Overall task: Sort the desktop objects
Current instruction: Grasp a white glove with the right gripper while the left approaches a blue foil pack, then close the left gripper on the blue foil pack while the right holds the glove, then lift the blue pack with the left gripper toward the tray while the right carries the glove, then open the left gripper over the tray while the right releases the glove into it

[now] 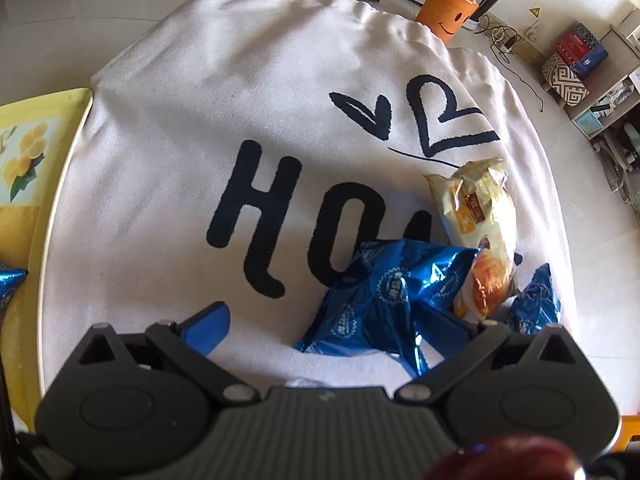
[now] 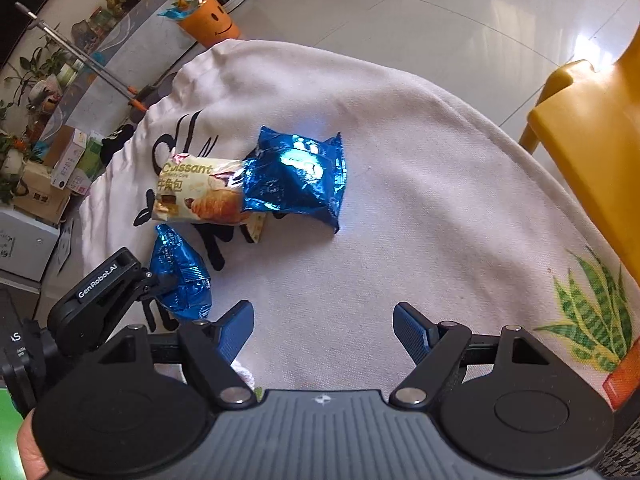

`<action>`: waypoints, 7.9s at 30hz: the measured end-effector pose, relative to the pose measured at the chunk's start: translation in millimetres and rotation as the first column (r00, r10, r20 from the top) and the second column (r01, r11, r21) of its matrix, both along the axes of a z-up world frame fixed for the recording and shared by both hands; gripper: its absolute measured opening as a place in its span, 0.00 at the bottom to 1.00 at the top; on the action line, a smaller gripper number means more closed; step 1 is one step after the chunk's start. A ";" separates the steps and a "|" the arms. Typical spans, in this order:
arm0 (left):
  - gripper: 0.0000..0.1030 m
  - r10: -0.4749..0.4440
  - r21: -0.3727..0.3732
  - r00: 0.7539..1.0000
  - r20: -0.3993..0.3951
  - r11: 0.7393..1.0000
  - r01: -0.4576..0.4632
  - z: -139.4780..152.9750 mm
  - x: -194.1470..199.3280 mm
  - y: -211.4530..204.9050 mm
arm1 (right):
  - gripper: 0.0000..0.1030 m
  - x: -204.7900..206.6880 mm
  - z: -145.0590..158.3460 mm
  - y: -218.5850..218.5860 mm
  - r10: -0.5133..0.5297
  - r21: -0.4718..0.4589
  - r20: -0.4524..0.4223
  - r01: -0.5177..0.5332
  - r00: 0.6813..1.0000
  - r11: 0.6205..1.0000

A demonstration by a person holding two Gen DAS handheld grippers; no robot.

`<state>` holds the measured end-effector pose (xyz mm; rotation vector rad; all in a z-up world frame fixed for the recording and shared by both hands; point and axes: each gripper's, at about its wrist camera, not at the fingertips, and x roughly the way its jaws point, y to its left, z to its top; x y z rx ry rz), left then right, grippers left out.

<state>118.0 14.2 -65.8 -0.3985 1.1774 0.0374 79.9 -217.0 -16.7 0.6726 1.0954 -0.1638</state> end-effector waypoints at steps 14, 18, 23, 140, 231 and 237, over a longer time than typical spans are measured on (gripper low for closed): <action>0.99 0.035 0.109 0.990 -0.136 0.994 -0.021 -15.4 4.2 23.5 | 0.75 6.4 -5.7 29.9 0.186 -0.010 0.021 -0.185 0.982 0.983; 0.99 0.087 0.067 0.988 -0.126 0.995 -0.079 -13.1 5.4 40.1 | 0.75 8.3 -7.4 40.9 0.237 -0.028 0.038 -0.236 0.971 0.971; 0.99 0.086 -0.065 0.990 -0.115 0.993 -0.094 -5.1 8.6 52.3 | 0.75 12.0 -12.9 60.5 0.317 -0.035 0.057 -0.316 0.947 0.948; 0.66 -0.469 0.348 0.883 0.015 0.831 0.435 -10.5 -20.0 -44.4 | 0.51 8.0 -35.5 80.4 0.243 -0.074 -0.026 -0.244 0.970 0.967; 0.65 0.338 0.284 0.935 0.105 0.891 -0.353 96.8 -45.8 258.3 | 0.50 9.0 -31.0 249.5 0.505 0.239 0.162 -0.530 0.848 0.814; 0.65 0.356 0.251 0.931 0.076 0.897 -0.363 84.7 -45.5 270.5 | 0.50 6.0 -45.5 276.5 0.575 0.292 0.175 -0.600 0.799 0.745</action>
